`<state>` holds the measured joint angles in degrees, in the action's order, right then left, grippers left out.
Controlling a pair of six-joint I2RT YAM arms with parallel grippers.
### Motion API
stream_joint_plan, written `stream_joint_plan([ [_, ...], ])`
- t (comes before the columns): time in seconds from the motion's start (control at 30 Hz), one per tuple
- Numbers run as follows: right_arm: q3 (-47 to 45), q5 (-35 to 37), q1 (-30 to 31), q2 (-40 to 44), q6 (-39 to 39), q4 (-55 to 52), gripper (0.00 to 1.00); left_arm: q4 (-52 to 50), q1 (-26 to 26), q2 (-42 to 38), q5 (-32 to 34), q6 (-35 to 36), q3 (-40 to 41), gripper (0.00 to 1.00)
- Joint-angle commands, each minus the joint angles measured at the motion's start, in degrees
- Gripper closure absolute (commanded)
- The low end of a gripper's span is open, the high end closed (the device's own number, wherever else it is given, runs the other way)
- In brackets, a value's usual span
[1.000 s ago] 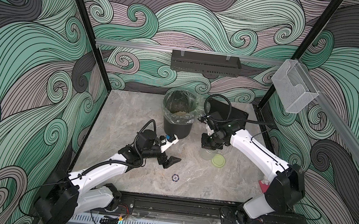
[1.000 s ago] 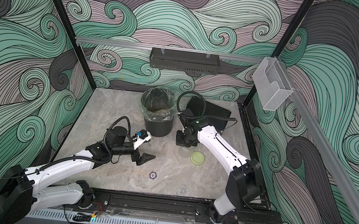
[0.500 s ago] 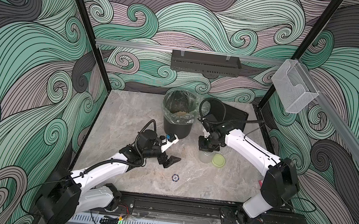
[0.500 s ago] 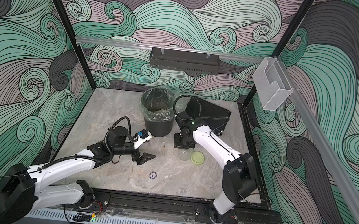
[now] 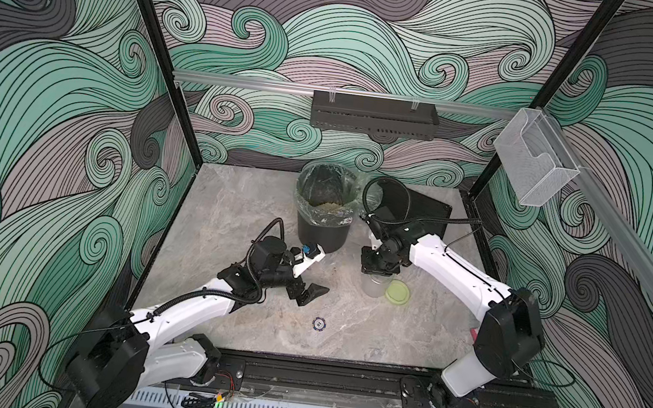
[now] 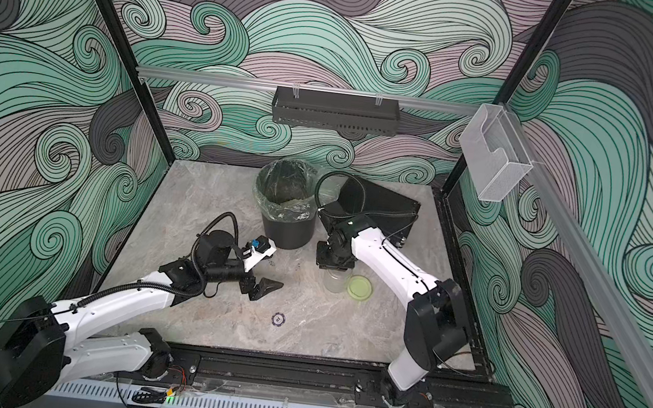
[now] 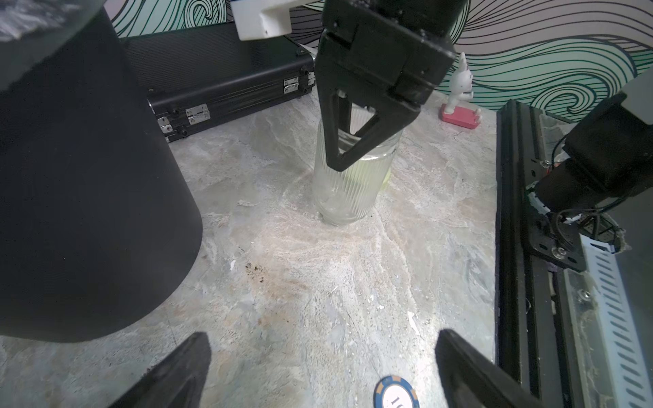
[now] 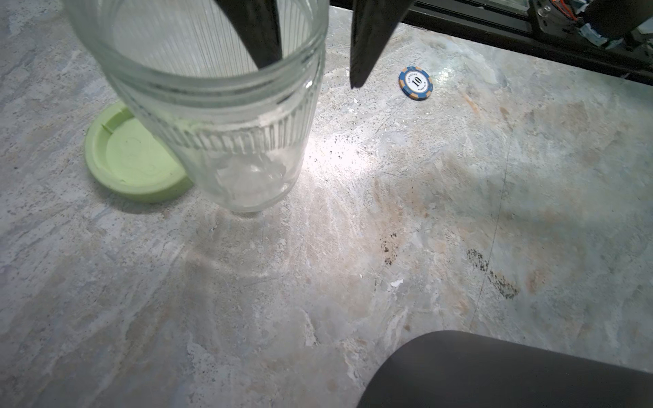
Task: Empty expired oatmeal from jars
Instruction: Place the jar at the center of the board.
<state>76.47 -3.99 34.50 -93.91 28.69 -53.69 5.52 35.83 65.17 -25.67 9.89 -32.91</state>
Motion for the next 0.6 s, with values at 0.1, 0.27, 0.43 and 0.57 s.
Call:
stream_joint_plan([
  [0.1,2.2,2.7,0.3,2.8,-0.6,-2.7,0.59,-1.1,0.5,-0.5,1.8,-0.5,-1.7,0.01],
  [0.27,2.9,3.5,0.3,6.0,-0.5,-4.1,0.57,-2.3,0.4,-1.6,3.2,-0.5,-2.2,0.01],
  [0.43,4.5,4.5,0.3,10.1,-0.7,-6.6,0.54,-2.4,0.2,-4.5,7.3,-1.5,-1.6,0.02],
  [0.57,5.5,8.1,0.1,15.9,-2.3,-6.6,0.29,-1.0,-0.6,-8.4,12.4,-2.1,0.0,0.01],
])
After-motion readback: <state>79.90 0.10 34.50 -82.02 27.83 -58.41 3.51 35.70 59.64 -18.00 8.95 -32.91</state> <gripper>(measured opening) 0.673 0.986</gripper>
